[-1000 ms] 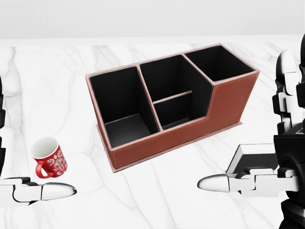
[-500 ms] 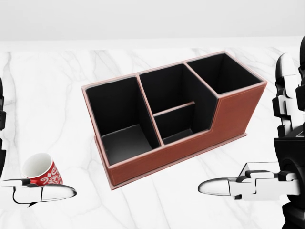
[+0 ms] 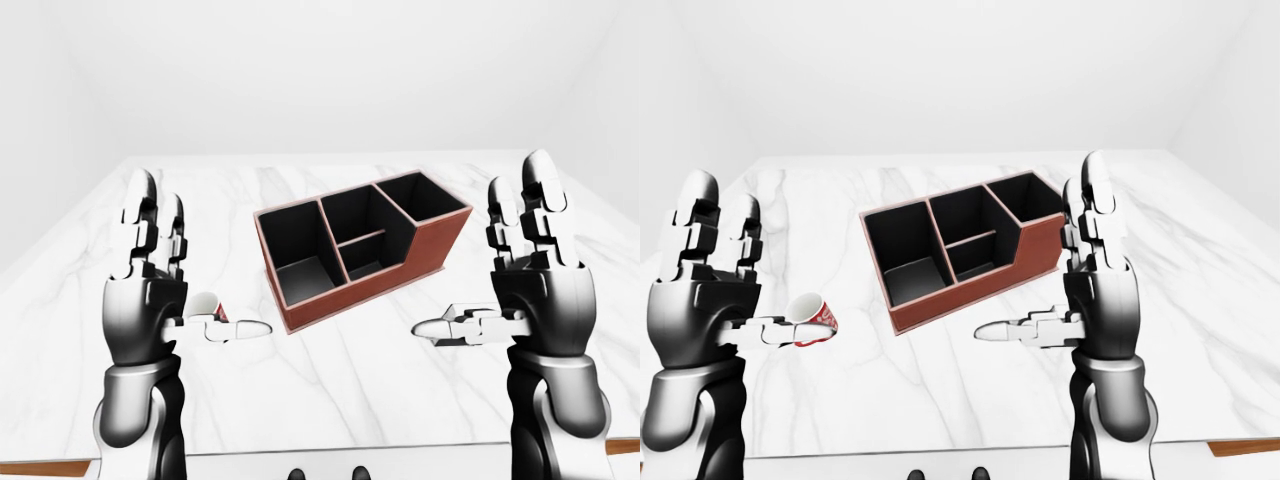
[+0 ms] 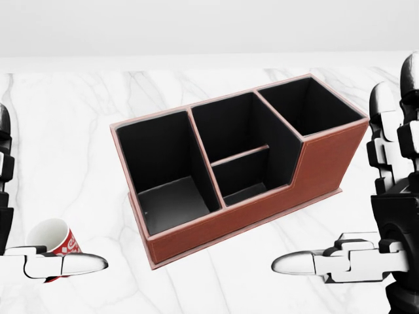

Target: Pick up the book and place it in the left compartment of the caddy.

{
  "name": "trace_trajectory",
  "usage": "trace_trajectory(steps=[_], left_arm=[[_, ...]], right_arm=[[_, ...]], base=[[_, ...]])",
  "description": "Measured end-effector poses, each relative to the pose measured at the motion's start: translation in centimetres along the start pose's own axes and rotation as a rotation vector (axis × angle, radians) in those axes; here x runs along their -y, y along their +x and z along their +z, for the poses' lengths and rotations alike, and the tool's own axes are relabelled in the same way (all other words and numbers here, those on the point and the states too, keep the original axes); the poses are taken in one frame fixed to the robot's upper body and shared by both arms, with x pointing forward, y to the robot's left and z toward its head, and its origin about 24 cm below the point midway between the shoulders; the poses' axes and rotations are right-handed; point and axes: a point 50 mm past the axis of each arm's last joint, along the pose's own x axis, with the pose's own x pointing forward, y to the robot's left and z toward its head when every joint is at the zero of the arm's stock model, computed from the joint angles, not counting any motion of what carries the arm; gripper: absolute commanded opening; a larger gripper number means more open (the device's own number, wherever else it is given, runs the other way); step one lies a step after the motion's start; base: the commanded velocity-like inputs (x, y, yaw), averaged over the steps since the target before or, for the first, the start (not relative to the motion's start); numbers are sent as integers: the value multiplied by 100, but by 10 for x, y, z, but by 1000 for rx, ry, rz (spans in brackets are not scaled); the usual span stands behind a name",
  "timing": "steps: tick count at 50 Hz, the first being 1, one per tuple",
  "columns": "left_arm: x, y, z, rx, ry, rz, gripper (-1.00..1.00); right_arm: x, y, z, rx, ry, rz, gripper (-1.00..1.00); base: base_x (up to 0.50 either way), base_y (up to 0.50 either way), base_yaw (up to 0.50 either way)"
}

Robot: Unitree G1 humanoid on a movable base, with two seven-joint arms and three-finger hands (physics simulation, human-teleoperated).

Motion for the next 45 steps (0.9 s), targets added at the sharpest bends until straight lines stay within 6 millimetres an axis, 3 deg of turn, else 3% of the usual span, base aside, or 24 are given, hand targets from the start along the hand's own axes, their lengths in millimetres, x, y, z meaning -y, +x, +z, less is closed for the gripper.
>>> trace_trajectory(steps=[5,16,36,45], left_arm=[[0,0,-1,-7,2,0,100],[0,-2,-4,-21,5,-2,100],[0,-2,-5,-25,7,-1,100],[-1,-2,-4,-22,7,-1,100]], right_arm=[[-2,-2,-3,-20,2,28,100],[-6,-4,-5,-35,5,58,100],[-4,1,0,2,-11,16,100],[-4,-1,2,2,-19,23,100]], base=[[0,0,0],[-9,1,-48],[0,0,0],[24,-3,0]])
